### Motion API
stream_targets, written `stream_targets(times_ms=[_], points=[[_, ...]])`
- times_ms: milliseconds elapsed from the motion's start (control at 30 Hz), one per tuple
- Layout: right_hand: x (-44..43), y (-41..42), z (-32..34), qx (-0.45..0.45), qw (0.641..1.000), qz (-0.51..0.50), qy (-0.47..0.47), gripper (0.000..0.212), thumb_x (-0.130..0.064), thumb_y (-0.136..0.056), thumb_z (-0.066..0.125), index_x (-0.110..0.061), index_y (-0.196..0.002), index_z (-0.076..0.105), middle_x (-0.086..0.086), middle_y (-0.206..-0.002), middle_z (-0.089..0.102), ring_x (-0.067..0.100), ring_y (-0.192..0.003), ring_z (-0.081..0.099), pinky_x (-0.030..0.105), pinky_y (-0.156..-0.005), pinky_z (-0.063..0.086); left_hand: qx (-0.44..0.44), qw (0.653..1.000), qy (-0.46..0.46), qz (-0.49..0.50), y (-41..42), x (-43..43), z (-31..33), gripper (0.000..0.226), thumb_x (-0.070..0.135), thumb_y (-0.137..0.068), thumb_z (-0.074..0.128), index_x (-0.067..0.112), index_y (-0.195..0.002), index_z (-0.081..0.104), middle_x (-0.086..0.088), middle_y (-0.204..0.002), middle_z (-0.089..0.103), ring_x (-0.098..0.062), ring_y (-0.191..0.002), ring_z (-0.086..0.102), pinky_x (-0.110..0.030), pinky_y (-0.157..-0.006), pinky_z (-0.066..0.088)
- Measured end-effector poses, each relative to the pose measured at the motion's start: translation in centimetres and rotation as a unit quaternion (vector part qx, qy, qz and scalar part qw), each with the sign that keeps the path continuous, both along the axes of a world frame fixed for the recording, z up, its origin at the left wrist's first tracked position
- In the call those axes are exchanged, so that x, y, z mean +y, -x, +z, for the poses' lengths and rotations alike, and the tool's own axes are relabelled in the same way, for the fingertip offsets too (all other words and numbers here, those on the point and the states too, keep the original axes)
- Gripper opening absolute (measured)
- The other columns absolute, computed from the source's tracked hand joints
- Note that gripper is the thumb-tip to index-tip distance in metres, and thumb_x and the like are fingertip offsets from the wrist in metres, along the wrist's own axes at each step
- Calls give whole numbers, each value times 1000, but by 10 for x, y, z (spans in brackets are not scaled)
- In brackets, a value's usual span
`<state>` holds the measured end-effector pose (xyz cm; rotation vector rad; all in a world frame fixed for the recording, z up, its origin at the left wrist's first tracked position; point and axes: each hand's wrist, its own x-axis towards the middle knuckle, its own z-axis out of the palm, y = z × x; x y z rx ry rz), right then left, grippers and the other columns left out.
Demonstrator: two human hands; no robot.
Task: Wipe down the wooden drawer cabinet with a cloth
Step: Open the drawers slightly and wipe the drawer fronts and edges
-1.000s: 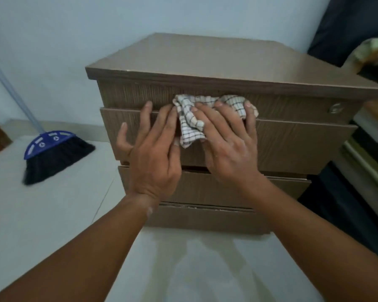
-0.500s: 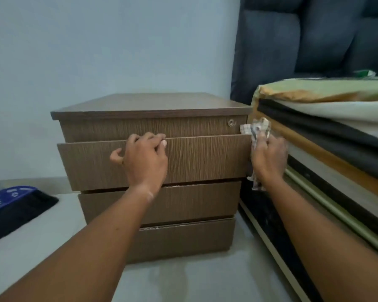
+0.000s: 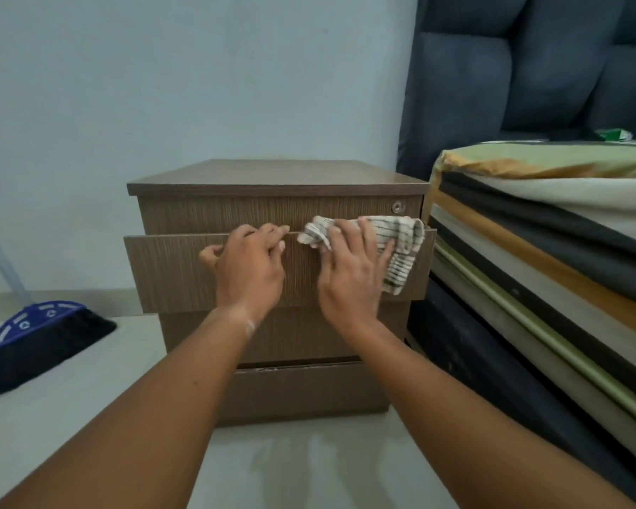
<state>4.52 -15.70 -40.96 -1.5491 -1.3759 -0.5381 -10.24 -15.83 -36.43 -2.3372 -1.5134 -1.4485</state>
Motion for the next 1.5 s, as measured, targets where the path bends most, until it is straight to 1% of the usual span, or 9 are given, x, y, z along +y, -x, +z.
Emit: stream_targets(times_ms=[100, 367, 533, 700, 967, 1067, 1233, 1400, 1500], points=[[5, 41, -2, -27, 999, 18, 14, 41, -34, -103, 42, -29, -143, 50, -5, -152, 43, 24, -151, 21, 67, -120, 5, 33, 999, 17, -7, 10, 4, 3, 25, 21, -102, 45, 33, -88, 62, 14, -77, 52, -16, -87, 56, -55, -92, 44], [-1, -17, -16, 196, 973, -123, -5, 52, -48, -105, 24, -42, -156, 23, -2, -170, -2, 30, -156, -7, 62, -121, -3, -4, 998, 52, -25, 11, 2, 6, 32, 27, -104, 49, 30, -131, 65, 5, -126, 65, -22, -124, 55, -50, -107, 32], [-13, -41, -5, 563, 820, -66, -82, 48, -42, -108, 26, -24, -148, 43, 7, -150, 45, 31, -135, 46, 47, -110, 37, -18, 1000, 21, -7, 9, 0, -3, 32, 25, -103, 52, 29, -133, 63, 7, -125, 63, -17, -120, 53, -44, -102, 29], [-35, -31, -20, 629, 772, -83, -38, 39, -33, -109, 35, -17, -139, 54, 12, -136, 58, 33, -118, 58, 46, -99, 48, -11, 1000, -2, -3, 10, -2, -5, 31, 27, -102, 51, 31, -130, 65, 13, -119, 64, -13, -119, 50, -38, -92, 22], [-28, 10, 34, 188, 978, -1, -94, 24, -33, -106, 40, -24, -114, 61, -2, -115, 62, 15, -107, 56, 39, -95, 49, 45, 998, -26, -44, 27, 1, 0, 36, 41, -101, 50, 32, -134, 61, 17, -125, 65, -8, -121, 51, -44, -105, 23], [-4, 40, 21, 145, 989, -16, -14, 31, -28, -105, 42, -16, -125, 61, 2, -145, 52, 24, -145, 34, 57, -120, 23, 35, 999, -20, 4, 52, 8, 2, 42, 42, -101, 50, 31, -141, 55, 13, -137, 61, -14, -133, 44, -45, -108, 22], [22, 117, 13, 41, 999, 6, -25, 28, -22, -102, 45, -14, -121, 64, 3, -140, 57, 21, -141, 40, 53, -126, 6, -121, 979, 41, 161, 118, 38, -6, 51, 42, -101, 50, 29, -150, 43, 2, -162, 33, -24, -147, 31, -51, -112, 26], [59, 190, 11, 86, 991, 63, -78, 28, -20, -102, 48, -15, -123, 66, -3, -146, 54, 15, -139, 42, 49, -126, 9, -367, 915, 167, -32, 160, 64, -19, 41, 55, -98, 44, 35, -114, 75, -1, -102, 77, -22, -102, 69, -45, -97, 52], [77, 220, 13, 118, 986, 44, -106, 30, -20, -101, 50, -17, -125, 67, -2, -147, 55, 13, -142, 32, 56, -124, 13, -434, 865, 218, -124, 172, 77, -22, 69, 77, -84, 25, 38, -110, 76, 8, -117, 74, -11, -117, 64, -45, -108, 44]])
